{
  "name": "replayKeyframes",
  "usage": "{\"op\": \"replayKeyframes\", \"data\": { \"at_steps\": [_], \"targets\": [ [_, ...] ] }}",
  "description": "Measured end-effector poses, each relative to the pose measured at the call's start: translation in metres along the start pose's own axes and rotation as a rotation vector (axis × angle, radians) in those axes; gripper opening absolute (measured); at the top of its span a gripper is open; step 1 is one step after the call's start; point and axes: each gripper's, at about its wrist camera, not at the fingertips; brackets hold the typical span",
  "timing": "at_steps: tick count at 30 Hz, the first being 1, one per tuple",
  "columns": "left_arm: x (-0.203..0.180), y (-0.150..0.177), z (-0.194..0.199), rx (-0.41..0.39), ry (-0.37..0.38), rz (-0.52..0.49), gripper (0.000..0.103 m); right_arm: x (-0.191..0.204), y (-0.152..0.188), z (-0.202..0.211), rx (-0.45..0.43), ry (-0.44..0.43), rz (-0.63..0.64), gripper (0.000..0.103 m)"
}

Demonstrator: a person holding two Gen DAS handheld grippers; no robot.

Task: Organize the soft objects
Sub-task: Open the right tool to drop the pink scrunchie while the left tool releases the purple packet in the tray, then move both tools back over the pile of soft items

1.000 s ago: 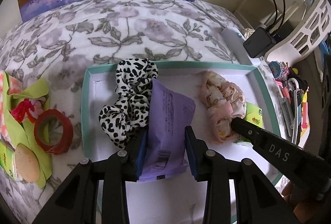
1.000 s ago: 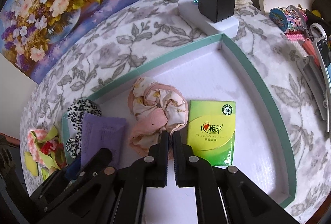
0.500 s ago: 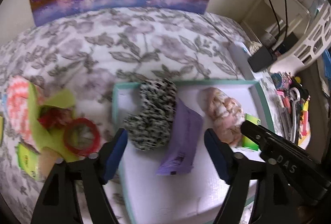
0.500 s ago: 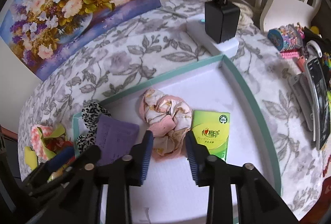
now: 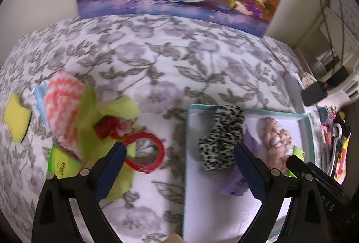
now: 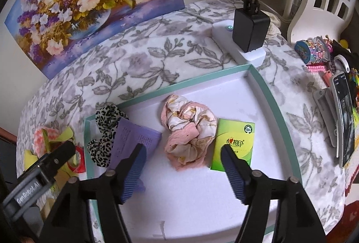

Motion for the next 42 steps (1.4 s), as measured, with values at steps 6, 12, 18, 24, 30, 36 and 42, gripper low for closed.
{"op": "replayKeyframes", "data": {
  "at_steps": [6,12,18,24,30,36,42],
  "targets": [
    [0.017,0.003,0.000,0.007,-0.033,0.048,0.097,0.001,0.002,-0.003,0.004,-0.013,-0.006,0.099],
    [0.036,0.007,0.002,0.005,-0.091,0.076,0.097,0.004,0.003,-0.003,-0.014,-0.023,-0.007,0.103],
    [0.056,0.008,0.014,-0.027,-0.107,0.125,0.097,0.008,0.005,-0.002,-0.026,-0.032,-0.005,0.103],
    [0.083,0.011,0.033,-0.070,-0.119,0.189,0.097,0.016,0.007,0.004,-0.050,-0.045,0.005,0.103],
    [0.116,0.017,0.061,-0.112,-0.228,0.221,0.097,0.035,0.011,0.015,-0.053,-0.150,0.015,0.103],
    [0.146,0.029,0.083,-0.135,-0.299,0.258,0.097,0.074,0.025,0.027,-0.077,-0.206,0.105,0.103],
    [0.171,0.042,0.095,-0.161,-0.314,0.310,0.097,0.120,0.053,0.026,-0.039,-0.263,0.214,0.103]
  ]
}}
Point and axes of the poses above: each gripper's, at about its wrist camera, not at the fingertips, and z roughly against the way its jaws point, x to its left, y to its underside, and after that the axes turned 13 degrees about -z, right-handed
